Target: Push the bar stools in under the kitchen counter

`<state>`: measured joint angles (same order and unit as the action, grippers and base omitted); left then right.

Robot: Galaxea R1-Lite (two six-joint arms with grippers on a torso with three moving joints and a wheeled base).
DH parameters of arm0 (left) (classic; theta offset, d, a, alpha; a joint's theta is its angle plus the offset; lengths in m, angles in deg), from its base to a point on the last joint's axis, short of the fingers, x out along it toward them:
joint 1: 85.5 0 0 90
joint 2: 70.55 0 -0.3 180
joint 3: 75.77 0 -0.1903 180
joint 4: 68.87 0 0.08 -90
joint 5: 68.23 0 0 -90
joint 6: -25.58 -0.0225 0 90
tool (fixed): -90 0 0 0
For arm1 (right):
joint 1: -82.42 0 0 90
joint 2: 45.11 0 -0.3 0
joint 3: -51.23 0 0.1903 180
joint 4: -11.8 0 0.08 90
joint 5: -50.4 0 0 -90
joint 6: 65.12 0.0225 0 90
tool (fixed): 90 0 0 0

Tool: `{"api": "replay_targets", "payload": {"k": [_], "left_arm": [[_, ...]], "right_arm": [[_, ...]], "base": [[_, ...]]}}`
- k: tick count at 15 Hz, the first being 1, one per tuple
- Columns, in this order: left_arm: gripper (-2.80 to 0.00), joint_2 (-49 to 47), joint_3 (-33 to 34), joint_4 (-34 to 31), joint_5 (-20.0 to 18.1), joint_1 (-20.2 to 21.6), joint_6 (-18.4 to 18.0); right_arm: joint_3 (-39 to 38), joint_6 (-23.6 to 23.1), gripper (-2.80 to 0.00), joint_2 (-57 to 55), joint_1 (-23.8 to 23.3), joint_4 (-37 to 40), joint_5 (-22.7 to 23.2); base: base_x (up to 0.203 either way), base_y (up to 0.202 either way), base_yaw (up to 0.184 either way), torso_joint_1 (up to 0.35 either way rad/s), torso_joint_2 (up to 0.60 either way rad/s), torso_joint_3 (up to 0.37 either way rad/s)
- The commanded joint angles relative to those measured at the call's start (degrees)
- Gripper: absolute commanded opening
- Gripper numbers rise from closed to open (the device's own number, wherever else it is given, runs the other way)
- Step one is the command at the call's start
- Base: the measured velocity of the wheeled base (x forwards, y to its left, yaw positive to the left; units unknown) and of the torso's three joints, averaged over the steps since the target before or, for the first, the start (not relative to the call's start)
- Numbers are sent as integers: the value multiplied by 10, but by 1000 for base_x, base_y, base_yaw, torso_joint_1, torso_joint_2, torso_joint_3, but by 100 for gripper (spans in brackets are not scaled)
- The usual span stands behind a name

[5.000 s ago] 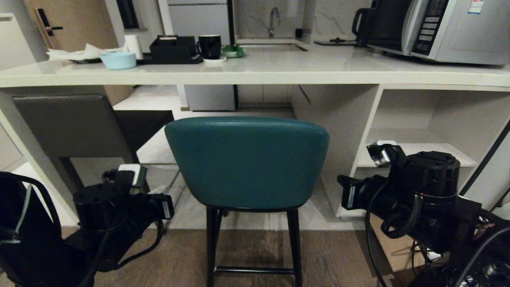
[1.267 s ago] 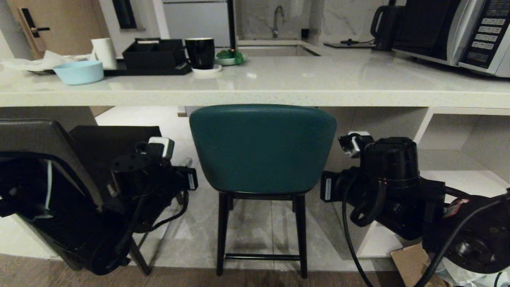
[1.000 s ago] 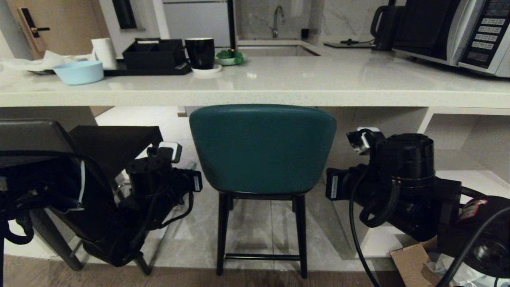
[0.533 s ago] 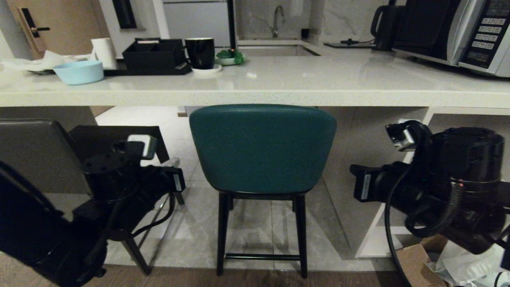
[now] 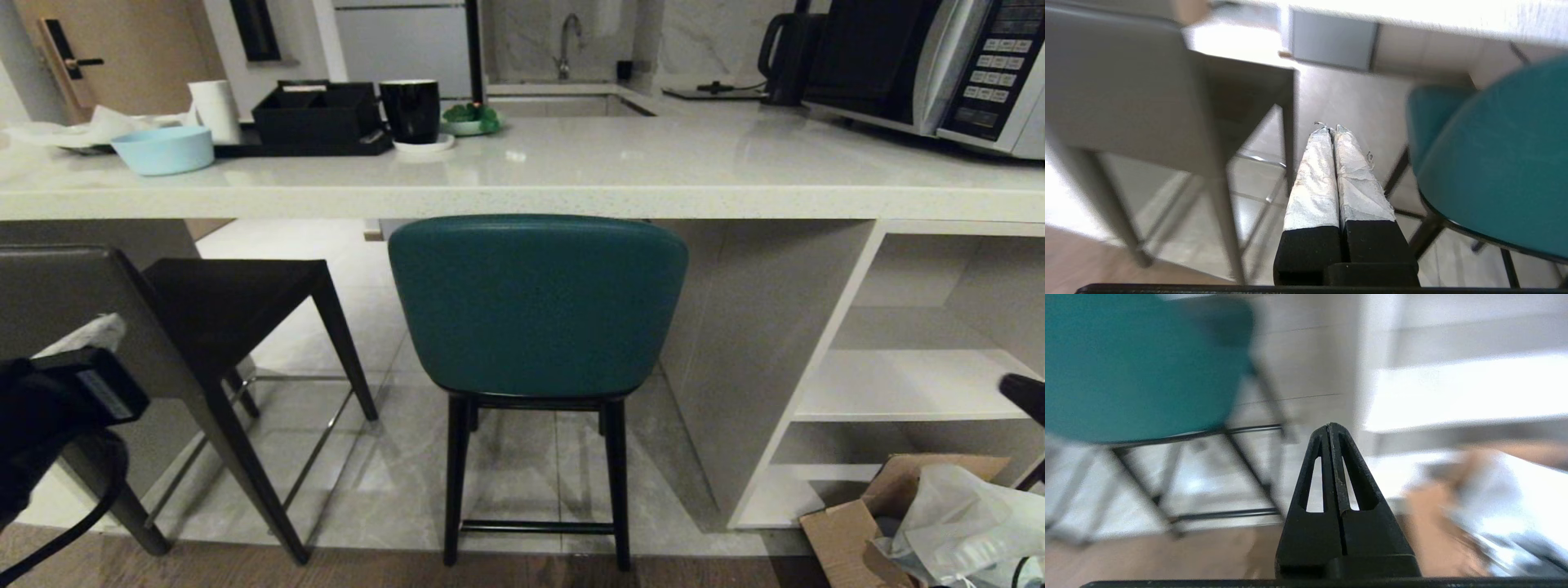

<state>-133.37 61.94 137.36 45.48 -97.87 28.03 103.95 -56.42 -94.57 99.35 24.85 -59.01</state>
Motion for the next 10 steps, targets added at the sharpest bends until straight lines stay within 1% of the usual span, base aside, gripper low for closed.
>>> {"api": "replay_targets", "payload": {"k": [1,2,3,5,7,8,9,10], "left_arm": [[-280,176,5,-91,6,14,-1],[-280,220,4,-136,9,19,-2],[-280,266,1,-182,13,30,-4],[-280,335,-2,-247,15,69,-15],[-280,396,4,-290,10,94,-41],[-280,416,8,-310,8,99,-51],[-280,433,16,-324,6,101,-56],[-280,446,38,-331,8,104,-58]], "right_arm": [[-2,-16,-280,149,-110,79,1],[1,-34,-280,186,-142,100,2],[2,-60,-280,225,-156,115,4],[1,-95,-280,290,-167,138,8],[0,-107,-280,352,-170,183,17],[-1,-109,-280,381,-171,209,31],[-2,-110,-280,413,-172,238,59],[-6,-111,-280,447,-172,269,95]], "base": [[0,0,0,0,0,0],[0,0,0,0,0,0],[0,0,0,0,0,0],[0,0,0,0,0,0],[0,0,0,0,0,0],[0,0,0,0,0,0],[0,0,0,0,0,0],[0,0,0,0,0,0]]}}
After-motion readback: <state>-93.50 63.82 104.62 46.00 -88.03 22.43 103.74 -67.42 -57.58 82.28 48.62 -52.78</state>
